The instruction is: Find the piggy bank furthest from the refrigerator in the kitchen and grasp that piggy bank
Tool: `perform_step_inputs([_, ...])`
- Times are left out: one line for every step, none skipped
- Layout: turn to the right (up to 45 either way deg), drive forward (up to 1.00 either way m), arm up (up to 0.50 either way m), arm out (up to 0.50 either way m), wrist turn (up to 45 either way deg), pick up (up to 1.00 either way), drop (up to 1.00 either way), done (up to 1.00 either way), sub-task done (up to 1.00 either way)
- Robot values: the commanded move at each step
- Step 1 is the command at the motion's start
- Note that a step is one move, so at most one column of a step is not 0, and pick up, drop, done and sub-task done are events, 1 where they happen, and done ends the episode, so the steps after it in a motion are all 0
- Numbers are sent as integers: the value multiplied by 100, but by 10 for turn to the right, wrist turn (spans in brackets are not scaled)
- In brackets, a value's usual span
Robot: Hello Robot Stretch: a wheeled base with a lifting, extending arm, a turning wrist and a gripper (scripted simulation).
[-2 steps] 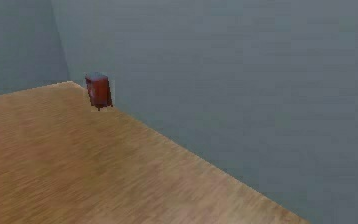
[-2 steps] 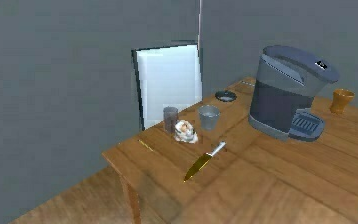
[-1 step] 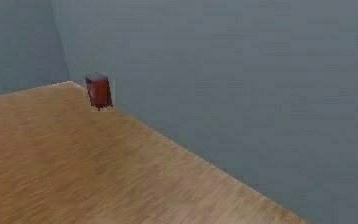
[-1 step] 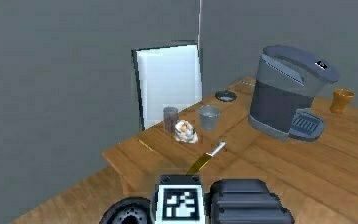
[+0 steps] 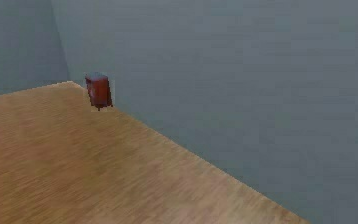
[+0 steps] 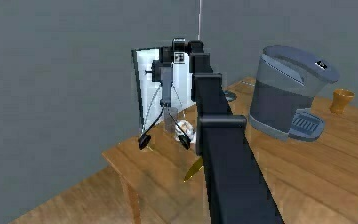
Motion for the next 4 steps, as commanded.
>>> perform_step_inputs([0, 0, 0, 0, 450, 0, 0, 0, 0])
perform_step_inputs([0, 0, 0, 0, 450, 0, 0, 0, 0])
perform_step_inputs([0, 0, 0, 0, 450, 0, 0, 0, 0])
perform_step_inputs([0, 0, 0, 0, 450, 0, 0, 0, 0])
